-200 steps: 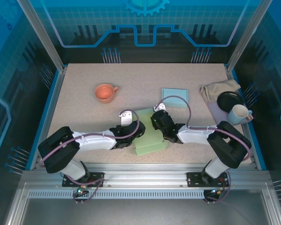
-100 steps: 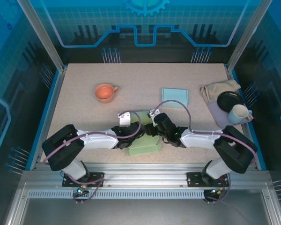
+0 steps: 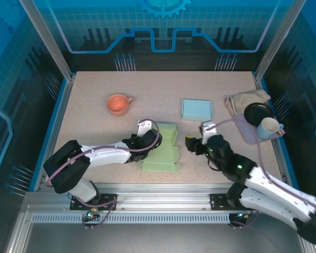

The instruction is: Fold the paper box

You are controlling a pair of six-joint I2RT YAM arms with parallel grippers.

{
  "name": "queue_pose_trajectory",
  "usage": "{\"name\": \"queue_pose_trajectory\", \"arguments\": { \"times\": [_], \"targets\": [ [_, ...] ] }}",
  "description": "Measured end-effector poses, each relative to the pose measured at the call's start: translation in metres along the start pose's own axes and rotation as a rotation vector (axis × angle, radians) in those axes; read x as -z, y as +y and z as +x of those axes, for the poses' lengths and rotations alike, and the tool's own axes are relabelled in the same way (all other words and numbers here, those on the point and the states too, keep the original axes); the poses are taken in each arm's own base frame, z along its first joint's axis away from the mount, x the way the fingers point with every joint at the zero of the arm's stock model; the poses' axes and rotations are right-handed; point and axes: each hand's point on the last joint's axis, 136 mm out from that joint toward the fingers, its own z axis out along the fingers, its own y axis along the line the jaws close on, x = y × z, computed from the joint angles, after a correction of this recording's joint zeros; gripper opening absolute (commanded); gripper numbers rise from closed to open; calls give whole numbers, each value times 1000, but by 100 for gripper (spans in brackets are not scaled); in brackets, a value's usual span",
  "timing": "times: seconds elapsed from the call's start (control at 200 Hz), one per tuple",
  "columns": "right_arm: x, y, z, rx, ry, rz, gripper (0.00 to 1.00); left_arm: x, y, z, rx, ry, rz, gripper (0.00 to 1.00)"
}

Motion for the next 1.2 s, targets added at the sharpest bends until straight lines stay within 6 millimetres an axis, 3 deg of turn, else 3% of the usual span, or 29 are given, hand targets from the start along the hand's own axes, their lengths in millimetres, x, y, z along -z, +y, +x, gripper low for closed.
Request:
{"name": "queue_pose_trajectory", "arguments": {
  "times": [0.1,0.205,0.485,0.565,0.675,0.815,1.195],
  "targets": [
    [29,-11,-13,-25,-77,-21,79,15,-17,-22,-63,-27,114,6],
    [46,-8,-15,3,-106,-82,80,34,-30,-42,-147,-58,209,8],
    [52,2,-3,79,-86,-170,82,72,-48,-90,-524,-111,303,9],
    [51,4,3,86,-68,-181,82,74,-57,-85,-688,-111,334,7],
    [53,3,6,85,-69,-192,82,63,-69,-55,-1016,-26,364,6],
    [62,0,4,66,-108,-203,83,39,-60,-22,-1392,149,340,6],
    [65,-5,8,48,-118,-196,84,-6,-47,-1,-1903,403,269,9]
  ]
}}
